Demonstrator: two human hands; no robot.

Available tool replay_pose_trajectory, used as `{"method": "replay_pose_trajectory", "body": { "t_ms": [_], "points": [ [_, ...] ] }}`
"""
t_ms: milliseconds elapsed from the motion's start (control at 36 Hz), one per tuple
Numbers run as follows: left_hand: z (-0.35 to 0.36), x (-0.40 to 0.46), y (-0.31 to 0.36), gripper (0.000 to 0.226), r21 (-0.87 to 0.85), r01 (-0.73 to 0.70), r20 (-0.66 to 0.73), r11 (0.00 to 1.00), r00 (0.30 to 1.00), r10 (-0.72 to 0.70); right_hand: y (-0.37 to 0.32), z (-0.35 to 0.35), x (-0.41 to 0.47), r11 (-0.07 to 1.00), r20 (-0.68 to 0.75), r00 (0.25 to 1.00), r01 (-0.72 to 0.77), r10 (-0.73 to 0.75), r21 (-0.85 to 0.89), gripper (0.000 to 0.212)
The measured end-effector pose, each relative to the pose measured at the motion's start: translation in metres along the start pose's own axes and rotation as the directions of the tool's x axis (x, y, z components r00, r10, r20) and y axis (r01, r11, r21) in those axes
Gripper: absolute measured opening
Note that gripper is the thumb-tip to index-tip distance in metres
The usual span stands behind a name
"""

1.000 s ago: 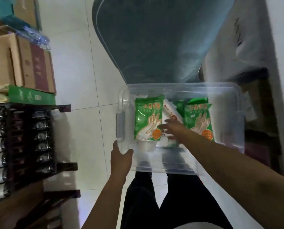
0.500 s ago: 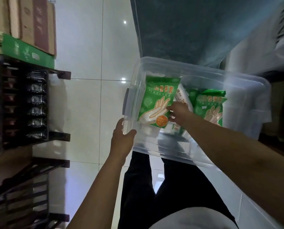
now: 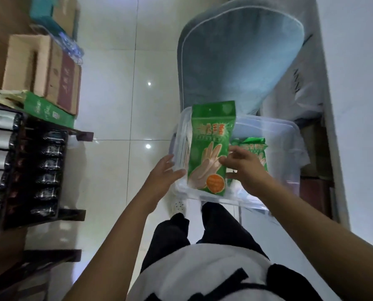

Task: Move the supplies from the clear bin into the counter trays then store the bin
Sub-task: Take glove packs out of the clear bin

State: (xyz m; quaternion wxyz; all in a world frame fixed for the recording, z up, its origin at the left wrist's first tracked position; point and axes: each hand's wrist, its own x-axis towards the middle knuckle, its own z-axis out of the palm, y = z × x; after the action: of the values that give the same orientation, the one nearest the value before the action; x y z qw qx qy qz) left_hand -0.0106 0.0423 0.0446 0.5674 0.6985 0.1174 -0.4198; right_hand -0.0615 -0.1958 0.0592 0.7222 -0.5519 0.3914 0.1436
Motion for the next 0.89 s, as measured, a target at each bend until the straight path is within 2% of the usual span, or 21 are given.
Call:
{"method": "replay_pose_trajectory", "body": {
  "t_ms": [139,194,278,361,417,583,750,889],
  "points": [
    [-0.02,-0.022,0.014,0.061,-0.227,-0.021,0.314,0.974,0.945,0.093,-0.014,0.006,-0.068,0.994,0.092,0.991,0.086,-0.093,0.074,0.035],
    [-0.021,-0.026,0.017,0.062,-0.26,-0.028,0.383,0.965,0.915,0.13,-0.013,0.004,-0.089,0.991,0.056,0.992,0.112,-0.116,0.077,0.044],
    [-0.012,-0.028,0.024,0.056,-0.263,-0.047,0.441,0.964,0.882,0.164,-0.009,-0.005,-0.114,0.984,-0.03,0.989,0.144,-0.142,0.105,0.033],
    [0.009,-0.028,0.032,0.053,-0.23,-0.067,0.472,0.971,0.865,0.172,-0.006,-0.021,-0.137,0.981,-0.18,0.974,0.159,-0.137,0.114,0.042],
    [0.028,-0.028,0.039,0.052,-0.197,-0.079,0.5,0.977,0.85,0.169,-0.005,-0.033,-0.154,0.978,-0.298,0.943,0.187,-0.152,0.093,0.039],
    [0.104,-0.034,0.062,0.051,-0.094,-0.102,0.603,0.99,0.785,0.138,0.007,-0.071,-0.201,0.957,-0.578,0.778,0.29,-0.248,-0.02,0.039],
    [0.187,-0.046,0.081,0.046,0.013,-0.17,0.704,0.985,0.702,0.112,0.023,-0.119,-0.227,0.948,-0.713,0.669,0.319,-0.209,0.021,0.03],
    [0.259,-0.043,0.096,0.045,0.163,-0.258,0.693,0.952,0.717,0.076,0.032,-0.17,-0.225,0.944,-0.767,0.618,0.325,-0.172,0.05,0.028]
  ]
}}
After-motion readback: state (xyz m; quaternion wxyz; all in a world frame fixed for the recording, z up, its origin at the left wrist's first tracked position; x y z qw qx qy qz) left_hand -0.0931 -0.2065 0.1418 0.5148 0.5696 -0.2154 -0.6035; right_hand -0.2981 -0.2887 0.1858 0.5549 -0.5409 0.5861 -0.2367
